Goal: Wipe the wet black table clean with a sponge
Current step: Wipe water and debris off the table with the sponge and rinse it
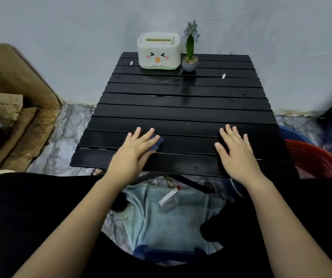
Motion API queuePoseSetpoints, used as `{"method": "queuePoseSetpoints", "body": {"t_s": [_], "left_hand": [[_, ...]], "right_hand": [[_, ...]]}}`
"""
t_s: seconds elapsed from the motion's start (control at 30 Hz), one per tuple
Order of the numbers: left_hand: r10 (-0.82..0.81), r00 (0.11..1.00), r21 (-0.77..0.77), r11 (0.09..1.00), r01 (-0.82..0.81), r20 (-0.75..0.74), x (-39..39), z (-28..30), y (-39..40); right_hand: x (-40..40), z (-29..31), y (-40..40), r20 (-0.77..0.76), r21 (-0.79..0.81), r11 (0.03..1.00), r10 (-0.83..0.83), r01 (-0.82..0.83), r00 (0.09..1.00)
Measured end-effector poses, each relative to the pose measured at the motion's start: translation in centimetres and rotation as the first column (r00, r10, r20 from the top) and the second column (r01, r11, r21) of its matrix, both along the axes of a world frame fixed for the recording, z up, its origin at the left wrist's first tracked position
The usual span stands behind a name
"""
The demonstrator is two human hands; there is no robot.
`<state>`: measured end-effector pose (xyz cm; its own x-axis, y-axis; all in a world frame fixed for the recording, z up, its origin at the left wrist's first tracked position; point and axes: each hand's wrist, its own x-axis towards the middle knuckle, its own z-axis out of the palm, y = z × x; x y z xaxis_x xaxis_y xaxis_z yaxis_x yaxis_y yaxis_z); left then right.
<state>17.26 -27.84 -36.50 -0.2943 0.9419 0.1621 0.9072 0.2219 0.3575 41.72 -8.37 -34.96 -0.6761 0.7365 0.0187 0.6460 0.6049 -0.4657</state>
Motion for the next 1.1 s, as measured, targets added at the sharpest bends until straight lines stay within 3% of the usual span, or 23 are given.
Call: {"method": "queuePoseSetpoints", "body": {"t_s": [0.07, 0.17, 0.27, 0.37, 0.5, 0.63, 0.73, 0.83, 0.97, 1.1], "left_hand": [[0.198, 0.979, 0.018, 0.98, -0.199, 0.041, -3.2, -0.2, -2.4], [0.526, 0.849, -0.014, 0.85, -0.526, 0.052, -4.4, -0.2, -3.3], [0.631, 0.776, 0.014, 0.776, -0.631, 0.001, -0.2, 0.0, -0.4], [0.468, 0.884, 0.068, 0.882, -0.467, 0.004, 7.6, 0.0, 4.0], [0.104, 0.994, 0.068, 0.993, -0.102, -0.029, 17.2, 0.1, 8.9], [-0.188, 0.972, 0.071, 0.977, 0.199, -0.141, 19.4, -0.3, 9.5], [-0.243, 0.947, 0.047, 0.965, 0.259, -0.211, 17.1, -0.6, 7.1], [-0.131, 0.98, 0.06, 0.988, 0.141, -0.149, 13.4, -0.7, 3.6], [0.131, 0.991, 0.067, 0.989, -0.13, -0.008, 6.4, -0.5, -2.0], [0.507, 0.851, 0.043, 0.855, -0.516, 0.135, 0.8, 0.6, -4.6]], "right_hand": [[0.4, 0.2, 0.2, -0.041, -0.044, 0.999, -0.004, 0.002, 0.999], [2.0, 0.7, 0.9, -0.026, -0.021, 0.995, -0.094, 0.094, 0.995], [4.2, 1.2, 1.6, 0.009, -0.023, 0.983, -0.182, 0.182, 0.983], [5.4, 1.5, 1.9, 0.009, -0.064, 0.985, -0.159, 0.159, 0.987], [5.6, 1.5, 2.3, 0.047, -0.069, 0.989, -0.13, 0.133, 0.99], [5.2, 2.0, 2.7, 0.066, -0.135, 0.98, -0.139, 0.147, 0.988], [4.9, 2.3, 2.8, 0.075, -0.163, 0.973, -0.151, 0.161, 0.986], [4.9, 2.6, 2.8, 0.063, -0.191, 0.967, -0.161, 0.17, 0.985], [4.8, 2.8, 2.8, 0.06, -0.197, 0.963, -0.173, 0.181, 0.983], [4.4, 2.6, 2.6, 0.089, -0.161, 0.965, -0.194, 0.206, 0.977]]}}
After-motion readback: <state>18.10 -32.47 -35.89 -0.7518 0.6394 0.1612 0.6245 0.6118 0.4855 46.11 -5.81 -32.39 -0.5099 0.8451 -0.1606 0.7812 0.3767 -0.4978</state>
